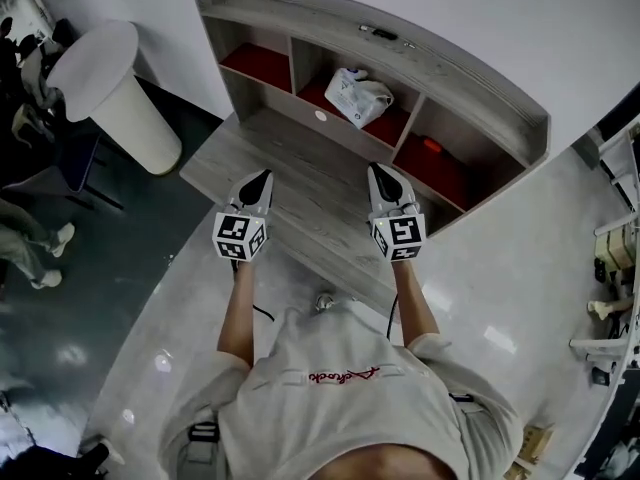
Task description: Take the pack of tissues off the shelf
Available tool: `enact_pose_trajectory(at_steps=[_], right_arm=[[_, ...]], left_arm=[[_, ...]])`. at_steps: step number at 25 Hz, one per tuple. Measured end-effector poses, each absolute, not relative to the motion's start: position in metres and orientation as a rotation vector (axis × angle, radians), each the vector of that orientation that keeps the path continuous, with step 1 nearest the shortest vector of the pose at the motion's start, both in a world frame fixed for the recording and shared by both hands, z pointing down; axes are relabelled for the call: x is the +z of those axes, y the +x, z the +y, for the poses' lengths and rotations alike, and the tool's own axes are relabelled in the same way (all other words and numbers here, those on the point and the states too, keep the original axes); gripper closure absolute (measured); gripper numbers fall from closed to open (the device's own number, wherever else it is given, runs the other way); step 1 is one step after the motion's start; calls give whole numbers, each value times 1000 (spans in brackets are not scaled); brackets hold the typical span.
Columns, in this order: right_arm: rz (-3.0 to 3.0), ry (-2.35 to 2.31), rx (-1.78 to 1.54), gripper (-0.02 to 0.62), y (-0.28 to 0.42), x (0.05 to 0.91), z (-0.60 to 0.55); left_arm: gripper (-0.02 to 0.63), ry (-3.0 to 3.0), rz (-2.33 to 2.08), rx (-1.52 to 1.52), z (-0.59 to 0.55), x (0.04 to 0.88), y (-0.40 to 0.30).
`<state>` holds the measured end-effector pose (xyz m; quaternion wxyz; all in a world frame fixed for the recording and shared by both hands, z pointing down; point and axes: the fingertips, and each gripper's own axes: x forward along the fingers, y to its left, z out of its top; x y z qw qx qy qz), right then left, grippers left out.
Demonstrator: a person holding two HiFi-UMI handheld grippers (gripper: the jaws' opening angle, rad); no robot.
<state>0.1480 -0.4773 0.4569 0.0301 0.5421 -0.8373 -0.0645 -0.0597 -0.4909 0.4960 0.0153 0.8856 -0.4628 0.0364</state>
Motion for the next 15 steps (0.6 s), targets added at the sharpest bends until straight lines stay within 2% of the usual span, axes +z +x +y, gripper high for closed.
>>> enact_pose_trajectory(at_steps=[15], right_arm=[[-2543,1685,-113,589,147,484,-546]], left_arm=[[607,2738,-1429,147,-560,508,-66]])
